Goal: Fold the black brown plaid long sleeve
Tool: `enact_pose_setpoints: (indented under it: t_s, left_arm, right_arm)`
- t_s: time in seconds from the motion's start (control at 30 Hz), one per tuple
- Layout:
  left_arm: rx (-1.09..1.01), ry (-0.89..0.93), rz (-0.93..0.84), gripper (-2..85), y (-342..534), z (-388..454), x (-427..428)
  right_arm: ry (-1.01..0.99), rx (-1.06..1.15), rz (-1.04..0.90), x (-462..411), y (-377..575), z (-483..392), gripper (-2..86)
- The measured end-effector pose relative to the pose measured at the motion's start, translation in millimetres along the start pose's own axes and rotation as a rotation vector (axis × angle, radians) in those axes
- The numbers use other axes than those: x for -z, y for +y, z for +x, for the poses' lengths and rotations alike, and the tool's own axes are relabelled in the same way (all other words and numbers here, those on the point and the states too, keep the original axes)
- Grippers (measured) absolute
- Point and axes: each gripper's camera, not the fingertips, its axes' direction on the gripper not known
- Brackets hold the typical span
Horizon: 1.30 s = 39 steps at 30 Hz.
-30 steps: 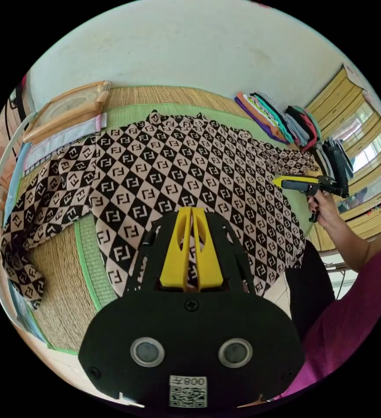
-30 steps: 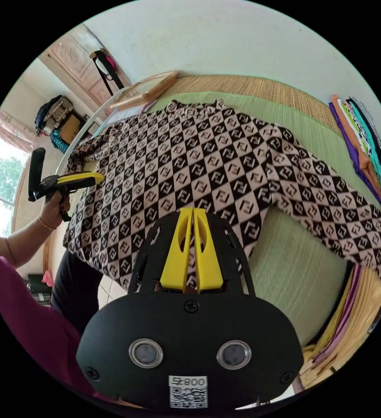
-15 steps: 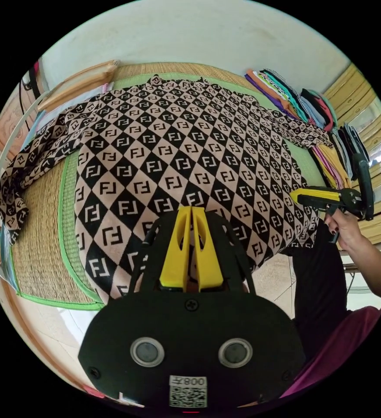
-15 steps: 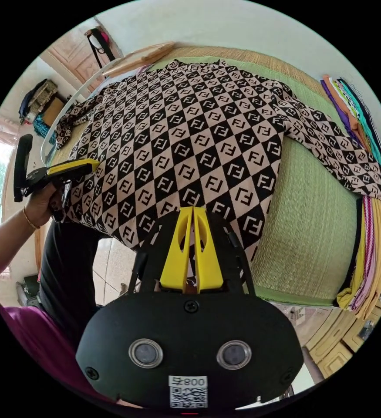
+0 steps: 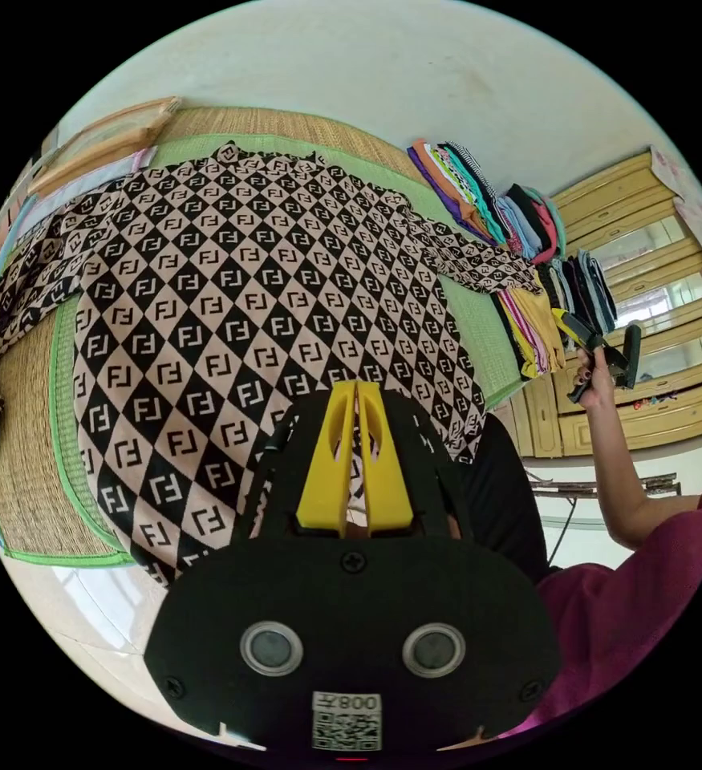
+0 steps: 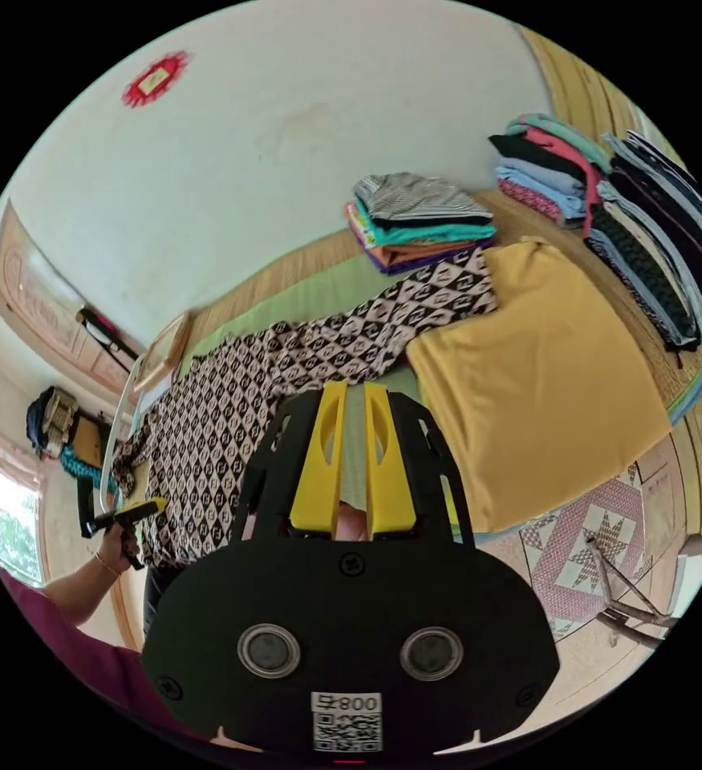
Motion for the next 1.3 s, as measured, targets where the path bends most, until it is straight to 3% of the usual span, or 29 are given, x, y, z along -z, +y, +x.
enact_pose_setpoints:
  t_s: [0.13, 0.37, 0.77, 1.1, 1.3]
  left_arm:
    - [-0.064, 0.110, -0.041, 0.3, -25.2, 32.1, -26.6]
    - [-0.201, 0.178, -0.108, 0.3, -63.8, 90.6, -69.8]
    - [-0.286, 0.238, -0.166, 0.3, -89.4, 132.5, -114.9]
    - [-0.303, 0.253, -0.149, 0.4, -98.2, 132.5, -113.4]
    - [-0.309, 0.266, -0.155, 0.4, -100.1, 129.2, -114.0]
  right_arm:
    - [0.053, -0.107, 0.094, 22.8, -29.3, 94.0, 7.1]
    - [0.052, -0.154, 0.033, -25.6, -48.1, 167.5, 8.2]
    - [0.027, -0.136, 0.014, -55.2, -23.0, 214.6, 3.4]
    - [0.037, -0.144, 0.079, -42.3, -9.1, 228.3, 7.2]
    - [0.089, -0.159, -0.026, -68.2, -25.8, 235.1, 5.4]
